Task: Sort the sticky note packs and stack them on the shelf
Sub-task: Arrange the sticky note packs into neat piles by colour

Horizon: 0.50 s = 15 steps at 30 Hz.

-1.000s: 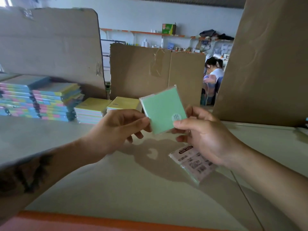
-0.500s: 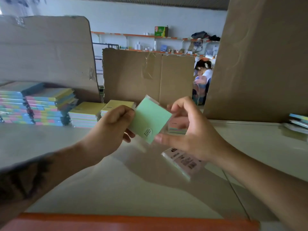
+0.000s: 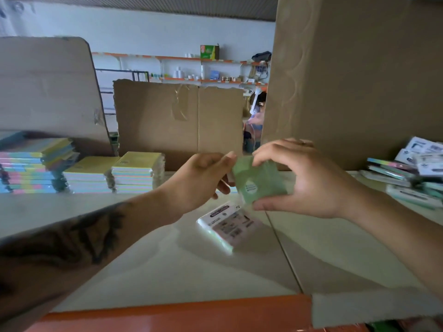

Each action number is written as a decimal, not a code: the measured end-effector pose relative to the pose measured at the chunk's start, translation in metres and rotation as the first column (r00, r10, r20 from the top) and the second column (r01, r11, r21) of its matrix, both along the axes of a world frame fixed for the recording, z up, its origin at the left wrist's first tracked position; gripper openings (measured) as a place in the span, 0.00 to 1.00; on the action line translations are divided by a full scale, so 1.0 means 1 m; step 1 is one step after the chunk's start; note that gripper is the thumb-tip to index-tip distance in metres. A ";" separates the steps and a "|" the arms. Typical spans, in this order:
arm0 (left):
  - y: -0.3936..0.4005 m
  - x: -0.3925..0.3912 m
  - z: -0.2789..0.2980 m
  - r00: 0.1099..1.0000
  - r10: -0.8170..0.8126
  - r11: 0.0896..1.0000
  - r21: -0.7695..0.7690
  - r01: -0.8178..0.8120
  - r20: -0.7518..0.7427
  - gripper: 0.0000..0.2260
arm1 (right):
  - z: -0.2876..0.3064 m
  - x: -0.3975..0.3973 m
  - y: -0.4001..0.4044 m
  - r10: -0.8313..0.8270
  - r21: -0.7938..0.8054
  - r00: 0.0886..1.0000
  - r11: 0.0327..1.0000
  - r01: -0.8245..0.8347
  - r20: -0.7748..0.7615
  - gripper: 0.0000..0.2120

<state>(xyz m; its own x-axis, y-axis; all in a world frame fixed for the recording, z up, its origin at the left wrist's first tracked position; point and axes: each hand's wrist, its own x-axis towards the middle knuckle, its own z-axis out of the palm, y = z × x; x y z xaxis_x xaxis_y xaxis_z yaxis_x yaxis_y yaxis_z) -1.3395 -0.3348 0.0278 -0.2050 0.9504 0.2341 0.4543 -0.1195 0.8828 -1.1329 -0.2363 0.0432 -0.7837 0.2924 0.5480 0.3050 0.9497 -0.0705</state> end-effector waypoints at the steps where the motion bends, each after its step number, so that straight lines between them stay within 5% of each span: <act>1: 0.002 0.001 -0.002 0.999 0.002 1.000 -0.012 -0.002 -0.042 0.19 | 0.003 0.005 0.007 -0.041 -0.069 0.999 0.997 0.041 0.003 0.30; 5: -0.002 0.002 -0.025 0.922 -0.013 0.998 -0.066 -0.014 -0.386 0.15 | -0.001 0.014 0.051 -0.216 -0.265 0.964 0.931 0.252 0.158 0.34; 8: -0.008 0.001 -0.039 0.803 -0.108 0.988 -0.151 0.022 -0.586 0.34 | -0.022 0.015 0.084 -0.288 -0.264 0.915 0.894 0.363 0.281 0.37; 12: -0.009 0.001 -0.046 0.667 -0.142 0.983 -0.184 0.007 -0.731 0.40 | -0.037 0.017 0.097 -0.281 -0.379 0.894 0.830 0.409 0.349 0.34; 15: -0.008 0.002 -0.045 0.653 -0.165 0.977 -0.213 0.005 -0.739 0.40 | -0.041 0.017 0.097 -0.275 -0.411 0.895 0.814 0.412 0.353 0.27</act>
